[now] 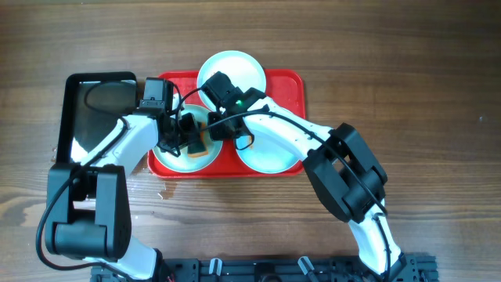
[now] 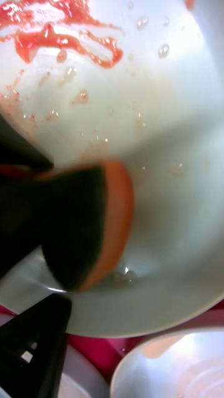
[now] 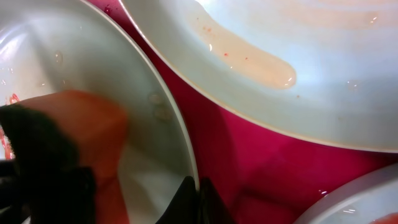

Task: Clean dirty plates on tray and stack at the side
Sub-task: 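Hold the plate rim with the right gripper and scrub with the left sponge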

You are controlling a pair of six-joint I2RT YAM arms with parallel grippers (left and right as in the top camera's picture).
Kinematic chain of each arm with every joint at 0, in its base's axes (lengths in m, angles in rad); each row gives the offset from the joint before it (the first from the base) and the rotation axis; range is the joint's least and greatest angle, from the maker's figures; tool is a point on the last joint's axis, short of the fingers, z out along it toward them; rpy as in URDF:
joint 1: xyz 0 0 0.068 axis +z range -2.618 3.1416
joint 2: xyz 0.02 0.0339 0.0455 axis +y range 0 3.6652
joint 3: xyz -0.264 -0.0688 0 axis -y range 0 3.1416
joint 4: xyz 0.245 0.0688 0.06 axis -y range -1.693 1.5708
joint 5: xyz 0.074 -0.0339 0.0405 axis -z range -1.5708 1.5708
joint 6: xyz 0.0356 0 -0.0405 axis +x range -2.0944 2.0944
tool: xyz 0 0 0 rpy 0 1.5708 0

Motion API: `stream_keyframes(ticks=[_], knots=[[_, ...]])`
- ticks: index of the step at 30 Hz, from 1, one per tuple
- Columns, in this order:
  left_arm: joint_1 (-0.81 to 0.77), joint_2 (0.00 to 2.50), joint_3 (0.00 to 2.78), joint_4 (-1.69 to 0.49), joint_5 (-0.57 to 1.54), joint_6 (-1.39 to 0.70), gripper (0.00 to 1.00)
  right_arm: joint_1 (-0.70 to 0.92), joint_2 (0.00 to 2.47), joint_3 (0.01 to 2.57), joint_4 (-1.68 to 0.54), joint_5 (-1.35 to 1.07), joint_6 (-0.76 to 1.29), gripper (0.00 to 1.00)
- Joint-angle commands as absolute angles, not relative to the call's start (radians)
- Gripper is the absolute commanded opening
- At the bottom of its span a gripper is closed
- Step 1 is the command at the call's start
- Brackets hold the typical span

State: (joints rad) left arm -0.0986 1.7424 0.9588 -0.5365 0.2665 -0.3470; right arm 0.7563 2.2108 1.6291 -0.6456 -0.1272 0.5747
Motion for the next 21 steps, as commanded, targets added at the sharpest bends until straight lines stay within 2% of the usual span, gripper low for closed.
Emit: stream_keyframes(ticks=[1,9,13,17,21], knots=[[-0.103,1.754,0.971,-0.551,0.221,-0.321,0.04,0.755,2.235,1.615,-0.643,-0.136,0.559,0.04],[-0.102,1.755,0.971,-0.650,-0.193,-0.323,0.04,0.755,2.235,1.615,-0.647,-0.136,0.557,0.04],[-0.102,1.754,0.972,-0.707,-0.382,-0.414,0.04,0.755,2.235,1.615,-0.648,-0.136,0.556,0.04],[-0.105,1.750,1.039,-0.794,-0.385,-0.457,0.04,0.755,2.235,1.615,-0.651,-0.136,0.557,0.05],[-0.126,1.701,1.122,-0.825,-0.291,-0.424,0.04,0.755,2.235,1.615,-0.651,-0.136,0.556,0.04]])
